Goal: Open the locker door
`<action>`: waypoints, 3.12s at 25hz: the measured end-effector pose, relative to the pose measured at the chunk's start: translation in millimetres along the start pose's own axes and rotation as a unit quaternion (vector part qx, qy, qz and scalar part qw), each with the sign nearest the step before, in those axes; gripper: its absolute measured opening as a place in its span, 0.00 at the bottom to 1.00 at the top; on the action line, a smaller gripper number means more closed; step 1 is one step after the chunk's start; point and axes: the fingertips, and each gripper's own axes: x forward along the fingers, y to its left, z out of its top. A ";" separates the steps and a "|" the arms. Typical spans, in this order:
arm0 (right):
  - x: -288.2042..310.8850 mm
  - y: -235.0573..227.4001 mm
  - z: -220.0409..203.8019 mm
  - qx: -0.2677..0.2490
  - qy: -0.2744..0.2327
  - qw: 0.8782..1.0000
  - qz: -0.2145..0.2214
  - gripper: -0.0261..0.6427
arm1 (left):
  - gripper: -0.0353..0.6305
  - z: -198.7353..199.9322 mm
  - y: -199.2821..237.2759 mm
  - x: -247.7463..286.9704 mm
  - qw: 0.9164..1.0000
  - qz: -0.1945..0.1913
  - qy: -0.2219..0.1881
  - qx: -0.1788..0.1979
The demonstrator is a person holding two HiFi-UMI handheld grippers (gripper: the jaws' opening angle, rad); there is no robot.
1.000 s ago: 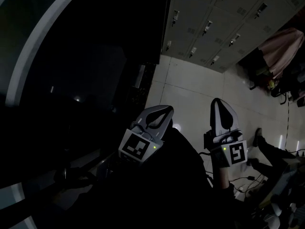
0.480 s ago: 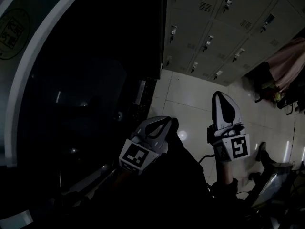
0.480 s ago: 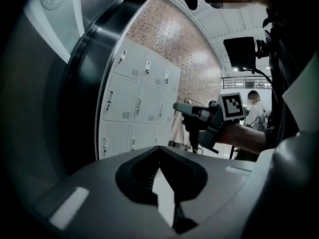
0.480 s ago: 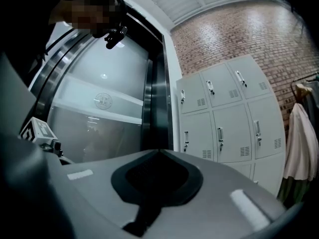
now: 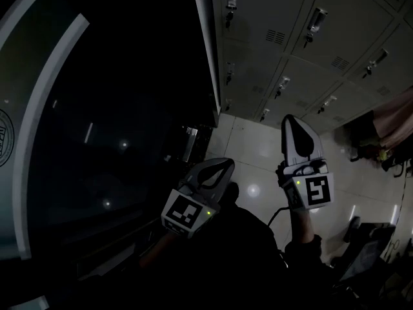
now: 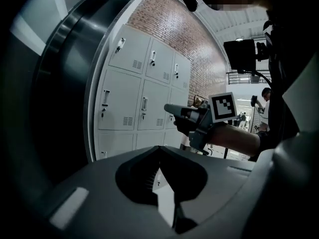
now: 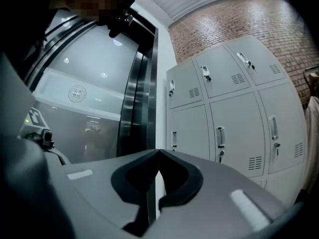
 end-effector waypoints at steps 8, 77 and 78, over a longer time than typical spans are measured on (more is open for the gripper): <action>104.4 -47.4 -5.3 0.011 0.008 1.000 0.017 0.05 | 0.08 25.7 53.5 55.8 1.000 0.011 -0.008 -0.003; 21.2 -16.1 -3.1 -0.034 -0.005 0.999 0.014 0.04 | 0.08 -6.7 8.4 -14.4 1.000 0.011 -0.024 -0.013; 7.2 -7.8 -6.1 -0.032 0.002 0.999 0.010 0.04 | 0.08 -9.0 1.8 -20.8 1.000 0.012 -0.022 -0.015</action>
